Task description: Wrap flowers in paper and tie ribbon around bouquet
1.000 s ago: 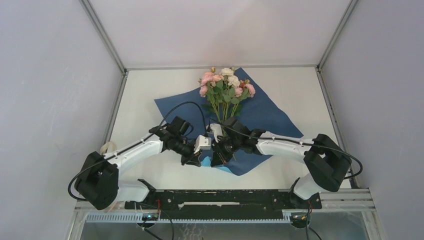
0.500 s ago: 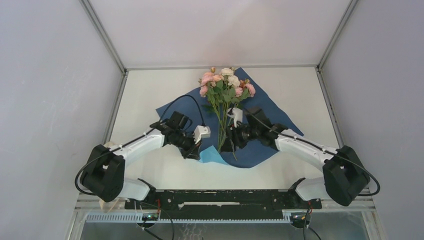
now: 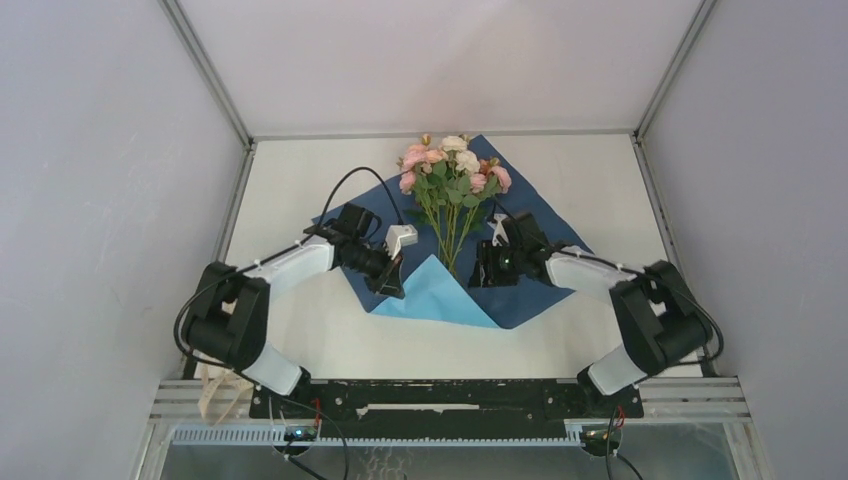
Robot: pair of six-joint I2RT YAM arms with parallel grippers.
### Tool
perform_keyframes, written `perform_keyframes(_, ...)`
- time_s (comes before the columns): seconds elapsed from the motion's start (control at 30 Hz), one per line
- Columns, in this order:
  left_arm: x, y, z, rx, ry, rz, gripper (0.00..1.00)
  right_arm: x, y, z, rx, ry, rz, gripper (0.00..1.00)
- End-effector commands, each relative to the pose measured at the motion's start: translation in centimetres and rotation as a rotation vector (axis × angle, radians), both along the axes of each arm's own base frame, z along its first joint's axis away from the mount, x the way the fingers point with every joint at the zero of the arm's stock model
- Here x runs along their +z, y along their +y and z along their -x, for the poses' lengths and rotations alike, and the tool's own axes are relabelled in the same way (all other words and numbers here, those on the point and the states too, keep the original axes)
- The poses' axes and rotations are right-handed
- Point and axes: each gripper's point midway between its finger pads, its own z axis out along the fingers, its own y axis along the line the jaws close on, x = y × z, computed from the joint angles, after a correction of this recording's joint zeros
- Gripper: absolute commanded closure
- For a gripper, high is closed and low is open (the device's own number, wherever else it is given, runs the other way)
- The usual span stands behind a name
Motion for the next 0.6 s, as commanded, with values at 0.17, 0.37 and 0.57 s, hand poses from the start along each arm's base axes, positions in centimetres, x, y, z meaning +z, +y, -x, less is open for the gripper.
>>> perform_keyframes(0.17,-0.3,-1.1,-4.9,0.128,0.069,0.019,1.00,6.7,-0.2,0.9,0.079,-0.269,-0.108,0.31)
perform_keyframes(0.37,-1.0,-1.0,-5.6,0.147,0.099,-0.011,1.00,6.8,1.9,3.3,0.203,-0.256,-0.211,0.25)
perform_keyframes(0.57,-1.3,-0.7,-5.8,0.140,0.099,-0.039,1.00,5.5,2.9,5.4,0.276,-0.152,-0.252,0.25)
